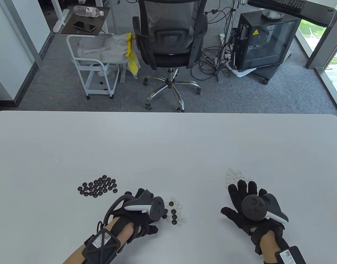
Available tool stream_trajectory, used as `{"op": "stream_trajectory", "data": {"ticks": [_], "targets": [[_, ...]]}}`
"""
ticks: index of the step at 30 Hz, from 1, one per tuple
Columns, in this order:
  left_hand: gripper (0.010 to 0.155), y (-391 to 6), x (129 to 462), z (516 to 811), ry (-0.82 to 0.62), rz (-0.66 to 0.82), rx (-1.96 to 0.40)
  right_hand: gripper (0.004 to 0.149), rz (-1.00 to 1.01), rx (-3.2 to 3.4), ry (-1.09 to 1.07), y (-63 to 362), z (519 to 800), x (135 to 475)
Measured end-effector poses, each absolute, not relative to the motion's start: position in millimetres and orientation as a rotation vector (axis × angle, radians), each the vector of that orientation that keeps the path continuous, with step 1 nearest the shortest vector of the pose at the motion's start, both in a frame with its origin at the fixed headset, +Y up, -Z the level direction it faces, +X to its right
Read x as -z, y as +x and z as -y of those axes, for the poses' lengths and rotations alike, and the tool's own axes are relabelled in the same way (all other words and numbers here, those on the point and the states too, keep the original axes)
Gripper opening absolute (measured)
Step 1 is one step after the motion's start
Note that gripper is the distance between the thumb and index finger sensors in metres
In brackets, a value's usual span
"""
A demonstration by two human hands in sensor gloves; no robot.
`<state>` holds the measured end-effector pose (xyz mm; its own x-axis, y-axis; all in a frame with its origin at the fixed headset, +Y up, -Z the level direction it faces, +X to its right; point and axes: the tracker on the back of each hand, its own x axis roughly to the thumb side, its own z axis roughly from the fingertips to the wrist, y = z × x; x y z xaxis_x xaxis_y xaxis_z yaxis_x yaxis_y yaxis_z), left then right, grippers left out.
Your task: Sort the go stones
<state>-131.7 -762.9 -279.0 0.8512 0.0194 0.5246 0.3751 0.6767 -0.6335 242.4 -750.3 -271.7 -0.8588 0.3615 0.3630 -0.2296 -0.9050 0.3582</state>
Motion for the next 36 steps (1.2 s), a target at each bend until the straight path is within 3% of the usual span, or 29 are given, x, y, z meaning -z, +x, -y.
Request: {"op": "stream_trajectory", "data": {"ticks": [9,14,36], "targets": [[0.064,-246,294,763,-0.818,0.207,0.043,0.087,-0.455,-2.733,0.620,241,752,272],[0.065,-282,308,765,-0.826,0.103,-0.060,0.087,-0.460,-2.733,0.618,241,752,272],[0.066,-289,340,766,-0.837,-0.007,-0.147,0.087,-0.418,-2.713,0.609,245,748,271]]}}
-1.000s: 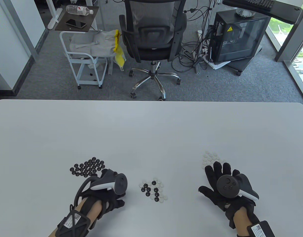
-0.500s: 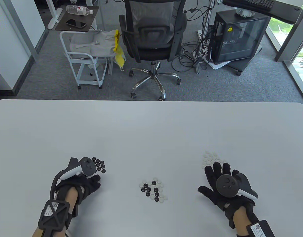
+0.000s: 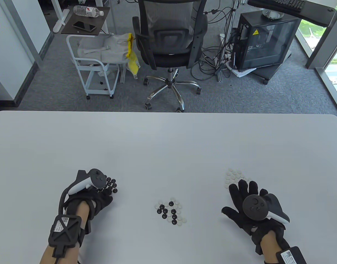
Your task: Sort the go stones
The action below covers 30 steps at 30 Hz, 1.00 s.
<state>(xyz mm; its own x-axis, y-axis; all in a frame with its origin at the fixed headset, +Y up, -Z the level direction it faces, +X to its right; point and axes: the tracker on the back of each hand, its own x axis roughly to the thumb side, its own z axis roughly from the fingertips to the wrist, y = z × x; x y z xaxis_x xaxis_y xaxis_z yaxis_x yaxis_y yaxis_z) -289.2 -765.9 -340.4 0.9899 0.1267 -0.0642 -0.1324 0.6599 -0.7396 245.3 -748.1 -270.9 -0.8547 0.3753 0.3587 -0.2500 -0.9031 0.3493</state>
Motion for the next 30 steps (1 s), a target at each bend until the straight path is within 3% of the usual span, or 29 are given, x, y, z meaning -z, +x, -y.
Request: {"op": "stream_trajectory", "data": {"ticks": [4,14,20,30], "targets": [[0.067,-273,339,751,-0.793,0.050,-0.140,0.087,-0.421,-2.713,0.611,245,748,271],[0.065,-165,313,729,-0.784,0.404,0.029,0.087,-0.431,-2.720,0.614,244,748,271],[0.066,-119,303,742,-0.821,0.512,0.095,0.087,-0.424,-2.719,0.615,245,748,271],[0.068,-94,294,759,-0.839,0.570,0.113,0.086,-0.421,-2.715,0.619,245,748,270]]}}
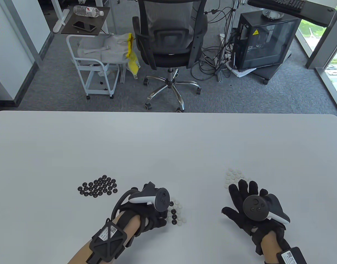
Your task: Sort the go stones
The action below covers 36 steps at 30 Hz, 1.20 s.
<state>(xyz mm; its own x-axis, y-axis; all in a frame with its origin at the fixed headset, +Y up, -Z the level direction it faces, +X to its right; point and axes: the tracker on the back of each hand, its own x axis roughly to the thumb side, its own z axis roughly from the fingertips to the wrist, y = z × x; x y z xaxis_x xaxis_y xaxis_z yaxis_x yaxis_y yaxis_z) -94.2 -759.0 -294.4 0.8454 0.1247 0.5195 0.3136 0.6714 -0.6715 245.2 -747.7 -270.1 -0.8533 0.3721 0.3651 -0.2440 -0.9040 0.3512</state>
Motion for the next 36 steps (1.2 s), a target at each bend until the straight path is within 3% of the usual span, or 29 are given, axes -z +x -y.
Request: {"op": "stream_trajectory", "data": {"ticks": [5,10,16,22,26,36], "targets": [[0.066,-106,283,769,-0.834,0.567,0.118,0.086,-0.419,-2.717,0.624,245,748,270],[0.064,-151,272,765,-0.804,0.489,0.088,0.086,-0.428,-2.721,0.624,244,748,270],[0.063,-241,279,763,-0.776,0.232,0.023,0.086,-0.429,-2.721,0.625,244,748,270],[0.062,-298,293,765,-0.788,0.054,-0.077,0.086,-0.459,-2.731,0.623,242,747,269],[0.064,-312,302,769,-0.806,0.034,-0.187,0.086,-0.470,-2.732,0.622,239,748,270],[0.065,-311,323,772,-0.824,-0.012,-0.202,0.086,-0.461,-2.726,0.612,239,745,268]]}}
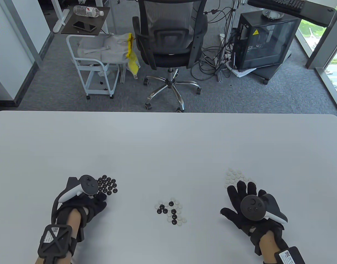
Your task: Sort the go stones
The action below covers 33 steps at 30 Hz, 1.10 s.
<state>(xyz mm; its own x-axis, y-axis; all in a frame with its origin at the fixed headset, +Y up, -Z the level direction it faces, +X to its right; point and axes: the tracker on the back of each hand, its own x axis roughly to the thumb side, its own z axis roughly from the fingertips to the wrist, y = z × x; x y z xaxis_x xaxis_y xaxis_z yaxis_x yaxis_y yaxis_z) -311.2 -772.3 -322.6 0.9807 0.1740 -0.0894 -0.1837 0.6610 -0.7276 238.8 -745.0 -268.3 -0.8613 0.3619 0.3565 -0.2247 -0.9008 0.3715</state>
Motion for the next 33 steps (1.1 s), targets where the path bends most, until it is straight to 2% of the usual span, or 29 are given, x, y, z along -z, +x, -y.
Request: {"op": "stream_trajectory", "data": {"ticks": [9,13,18,24,33], "targets": [[0.066,-301,329,764,-0.811,-0.018,-0.178,0.086,-0.440,-2.717,0.612,240,741,267],[0.067,-269,325,746,-0.749,0.120,-0.129,0.087,-0.439,-2.716,0.610,241,741,267],[0.067,-206,316,729,-0.736,0.308,-0.019,0.086,-0.452,-2.721,0.615,239,742,268],[0.066,-145,309,737,-0.796,0.440,0.088,0.086,-0.440,-2.718,0.611,241,741,267],[0.069,-104,304,763,-0.849,0.533,0.163,0.086,-0.430,-2.709,0.614,242,741,267]]}}
